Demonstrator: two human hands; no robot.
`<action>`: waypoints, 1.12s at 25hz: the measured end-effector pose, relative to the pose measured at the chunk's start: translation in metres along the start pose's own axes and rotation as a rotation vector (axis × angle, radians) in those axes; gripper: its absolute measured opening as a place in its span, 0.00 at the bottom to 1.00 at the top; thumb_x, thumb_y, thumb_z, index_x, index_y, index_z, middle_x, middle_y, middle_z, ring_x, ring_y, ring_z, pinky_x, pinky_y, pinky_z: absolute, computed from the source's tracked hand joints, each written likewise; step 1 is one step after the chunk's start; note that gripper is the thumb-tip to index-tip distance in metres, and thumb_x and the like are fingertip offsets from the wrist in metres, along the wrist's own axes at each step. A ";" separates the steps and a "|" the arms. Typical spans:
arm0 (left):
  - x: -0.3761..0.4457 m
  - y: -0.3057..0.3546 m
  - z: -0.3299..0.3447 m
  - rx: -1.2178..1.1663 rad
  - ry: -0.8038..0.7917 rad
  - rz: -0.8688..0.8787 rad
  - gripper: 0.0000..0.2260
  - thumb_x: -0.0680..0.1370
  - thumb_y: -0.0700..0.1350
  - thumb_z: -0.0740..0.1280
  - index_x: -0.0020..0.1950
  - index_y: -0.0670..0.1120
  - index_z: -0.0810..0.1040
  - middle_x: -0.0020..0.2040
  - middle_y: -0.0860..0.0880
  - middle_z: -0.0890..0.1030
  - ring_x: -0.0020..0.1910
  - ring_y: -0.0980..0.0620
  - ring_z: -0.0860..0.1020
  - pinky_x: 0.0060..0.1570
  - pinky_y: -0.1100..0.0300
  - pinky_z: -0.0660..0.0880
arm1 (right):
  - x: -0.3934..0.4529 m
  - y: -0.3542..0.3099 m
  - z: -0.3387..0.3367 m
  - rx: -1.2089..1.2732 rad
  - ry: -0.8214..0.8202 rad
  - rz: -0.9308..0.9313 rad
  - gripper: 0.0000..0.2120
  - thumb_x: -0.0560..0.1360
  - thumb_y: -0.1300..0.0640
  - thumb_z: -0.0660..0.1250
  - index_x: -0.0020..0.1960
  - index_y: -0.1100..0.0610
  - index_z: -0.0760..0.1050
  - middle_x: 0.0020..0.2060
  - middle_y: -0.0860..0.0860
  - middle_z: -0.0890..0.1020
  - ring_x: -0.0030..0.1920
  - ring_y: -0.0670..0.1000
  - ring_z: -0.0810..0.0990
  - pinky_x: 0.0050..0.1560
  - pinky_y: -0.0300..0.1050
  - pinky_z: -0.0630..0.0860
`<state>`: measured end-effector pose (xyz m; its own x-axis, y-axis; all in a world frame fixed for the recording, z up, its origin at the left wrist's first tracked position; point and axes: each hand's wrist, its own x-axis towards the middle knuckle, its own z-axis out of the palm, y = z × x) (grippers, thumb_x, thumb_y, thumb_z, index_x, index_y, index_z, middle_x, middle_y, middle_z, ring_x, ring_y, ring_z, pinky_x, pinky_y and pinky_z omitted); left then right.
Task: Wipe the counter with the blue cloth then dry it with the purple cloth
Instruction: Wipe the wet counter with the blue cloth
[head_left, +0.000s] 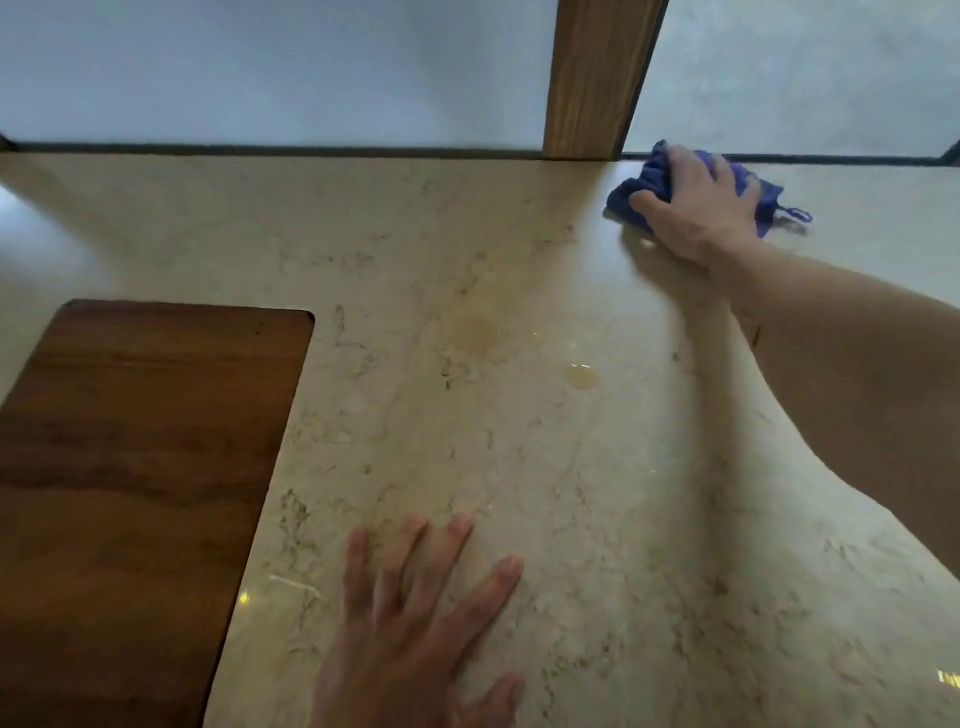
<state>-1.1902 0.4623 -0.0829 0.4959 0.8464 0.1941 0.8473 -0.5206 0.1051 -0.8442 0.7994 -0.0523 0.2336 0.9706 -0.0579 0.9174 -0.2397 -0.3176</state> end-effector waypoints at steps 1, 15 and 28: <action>0.000 0.000 -0.001 -0.009 -0.014 -0.003 0.32 0.68 0.72 0.65 0.68 0.59 0.78 0.70 0.44 0.75 0.67 0.38 0.71 0.62 0.27 0.65 | 0.004 0.001 0.001 -0.040 -0.023 -0.078 0.33 0.73 0.38 0.55 0.77 0.46 0.58 0.76 0.53 0.65 0.79 0.56 0.54 0.74 0.68 0.45; 0.001 -0.002 -0.012 0.040 -0.217 -0.021 0.32 0.74 0.71 0.55 0.75 0.60 0.64 0.76 0.46 0.64 0.73 0.37 0.63 0.67 0.29 0.59 | -0.187 0.010 0.012 -0.158 -0.166 -0.483 0.34 0.77 0.35 0.51 0.81 0.43 0.49 0.80 0.43 0.56 0.81 0.51 0.49 0.78 0.63 0.42; 0.002 -0.005 -0.008 0.001 -0.227 -0.069 0.33 0.71 0.74 0.47 0.75 0.67 0.56 0.78 0.52 0.55 0.76 0.42 0.52 0.72 0.34 0.48 | -0.506 0.020 0.021 -0.146 -0.173 -0.274 0.36 0.75 0.34 0.49 0.81 0.42 0.47 0.81 0.38 0.49 0.80 0.47 0.40 0.78 0.59 0.38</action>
<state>-1.1950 0.4662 -0.0752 0.4664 0.8838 -0.0380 0.8810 -0.4602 0.1098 -0.9508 0.3043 -0.0497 -0.0745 0.9855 -0.1527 0.9778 0.0421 -0.2052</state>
